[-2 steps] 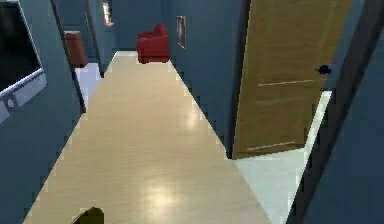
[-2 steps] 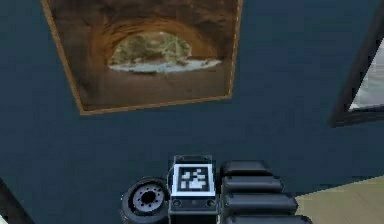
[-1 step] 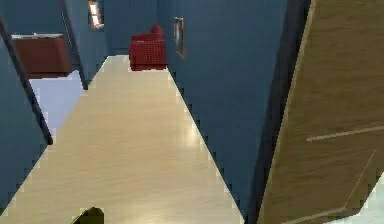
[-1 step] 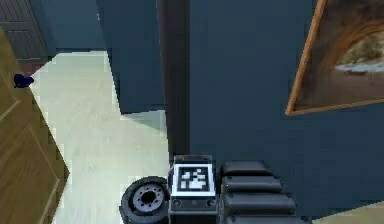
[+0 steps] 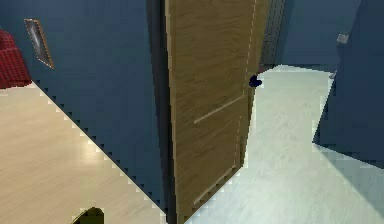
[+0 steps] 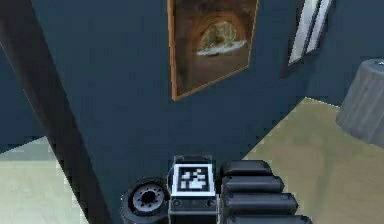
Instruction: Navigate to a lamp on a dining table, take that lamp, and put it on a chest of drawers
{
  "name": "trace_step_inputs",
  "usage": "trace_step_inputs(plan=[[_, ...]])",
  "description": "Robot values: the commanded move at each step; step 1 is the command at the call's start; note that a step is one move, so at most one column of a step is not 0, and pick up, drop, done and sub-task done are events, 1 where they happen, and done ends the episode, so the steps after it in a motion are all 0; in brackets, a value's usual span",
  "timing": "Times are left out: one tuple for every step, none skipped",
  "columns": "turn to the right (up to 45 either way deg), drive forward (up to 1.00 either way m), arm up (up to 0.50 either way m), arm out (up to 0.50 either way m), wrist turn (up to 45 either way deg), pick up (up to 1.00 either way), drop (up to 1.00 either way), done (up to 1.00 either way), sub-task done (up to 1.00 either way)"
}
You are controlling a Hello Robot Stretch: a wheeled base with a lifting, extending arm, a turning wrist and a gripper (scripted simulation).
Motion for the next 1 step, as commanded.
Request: trace_step_inputs(plan=[[0.0, 0.5, 0.0, 0.0, 0.0, 0.0, 0.0, 0.0, 0.0]])
